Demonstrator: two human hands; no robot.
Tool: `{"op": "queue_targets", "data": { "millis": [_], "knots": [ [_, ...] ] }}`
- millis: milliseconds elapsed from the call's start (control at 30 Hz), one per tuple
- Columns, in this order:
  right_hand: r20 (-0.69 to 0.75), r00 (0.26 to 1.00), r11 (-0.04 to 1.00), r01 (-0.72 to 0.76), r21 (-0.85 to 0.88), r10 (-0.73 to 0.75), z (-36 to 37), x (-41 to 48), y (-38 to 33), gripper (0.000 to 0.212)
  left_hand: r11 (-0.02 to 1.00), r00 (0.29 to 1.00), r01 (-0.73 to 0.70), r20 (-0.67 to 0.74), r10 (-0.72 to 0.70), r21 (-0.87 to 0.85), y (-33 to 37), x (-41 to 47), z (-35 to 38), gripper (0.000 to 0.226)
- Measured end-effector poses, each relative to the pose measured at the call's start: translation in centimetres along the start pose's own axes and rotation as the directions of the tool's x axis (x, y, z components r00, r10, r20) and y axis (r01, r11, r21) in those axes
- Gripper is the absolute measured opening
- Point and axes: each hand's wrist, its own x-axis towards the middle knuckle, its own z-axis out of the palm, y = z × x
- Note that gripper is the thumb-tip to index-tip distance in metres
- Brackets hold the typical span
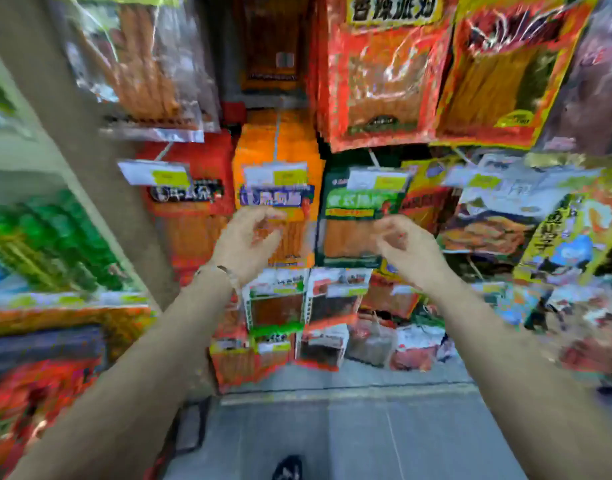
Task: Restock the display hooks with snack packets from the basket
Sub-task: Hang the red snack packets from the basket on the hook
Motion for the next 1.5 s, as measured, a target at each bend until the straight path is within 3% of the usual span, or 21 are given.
{"op": "queue_targets", "data": {
  "millis": [100,233,400,500,600,667,767,833,967,1133,1300,1500],
  "knots": [
    [0.191,0.968,0.982,-0.175,0.067,0.160,5.8,-7.6,3.2,0.022,0.931,0.925,0.364,0.123,-0.361,-0.009,-4.2,-11.0,1.5,0.020],
    [0.428,0.831,0.913,-0.407,0.030,0.356,12.8,-17.8,5.9,0.020,0.631,0.621,0.774,0.246,-0.744,-0.045,-7.3,-26.0,2.1,0.017],
    [0.666,0.535,0.794,-0.590,-0.146,0.520,19.4,-27.8,6.1,0.020,0.323,0.301,0.945,0.237,-0.924,0.059,-9.3,-41.2,0.2,0.014],
    [0.758,0.358,0.779,-0.551,-0.300,0.545,22.3,-32.4,5.1,0.004,0.175,0.166,0.984,0.222,-0.961,0.021,-9.8,-47.0,-1.6,0.015],
    [0.841,0.186,0.833,-0.352,-0.426,0.508,25.3,-34.1,3.6,0.024,0.153,0.152,0.988,0.120,-0.981,-0.006,-12.0,-49.5,-4.5,0.013],
    [0.837,0.147,0.832,-0.289,-0.473,0.527,28.0,-33.5,2.0,0.030,0.127,0.126,0.992,0.139,-0.982,0.002,-14.0,-50.3,-6.8,0.016],
    [0.804,0.168,0.793,-0.368,-0.486,0.570,32.8,-31.2,-1.4,0.011,0.057,0.044,0.997,0.213,-0.976,0.055,-17.3,-51.1,-10.2,0.014],
    [0.788,0.175,0.769,-0.418,-0.484,0.591,36.6,-29.6,-3.7,0.017,0.040,0.020,0.995,0.212,-0.977,0.088,-19.8,-51.1,-13.2,0.023],
    [0.799,0.238,0.782,-0.482,-0.396,0.552,44.4,-26.5,-10.0,0.024,-0.031,-0.015,0.995,0.168,-0.986,-0.095,-25.3,-49.6,-20.8,0.017],
    [0.850,0.307,0.802,-0.562,-0.201,0.428,53.0,-22.8,-18.5,0.012,0.003,0.020,0.969,0.068,-0.997,-0.247,-31.2,-46.9,-29.4,0.019],
    [0.881,0.270,0.806,-0.563,-0.183,0.389,59.6,-19.5,-22.8,0.013,0.076,0.095,0.918,0.030,-0.995,-0.388,-35.8,-42.5,-33.8,0.015],
    [0.869,0.223,0.791,-0.555,-0.260,0.442,69.6,-16.8,-22.6,0.020,0.026,0.033,0.832,0.003,-0.999,-0.554,-43.3,-38.0,-33.9,0.012]
  ]
}}
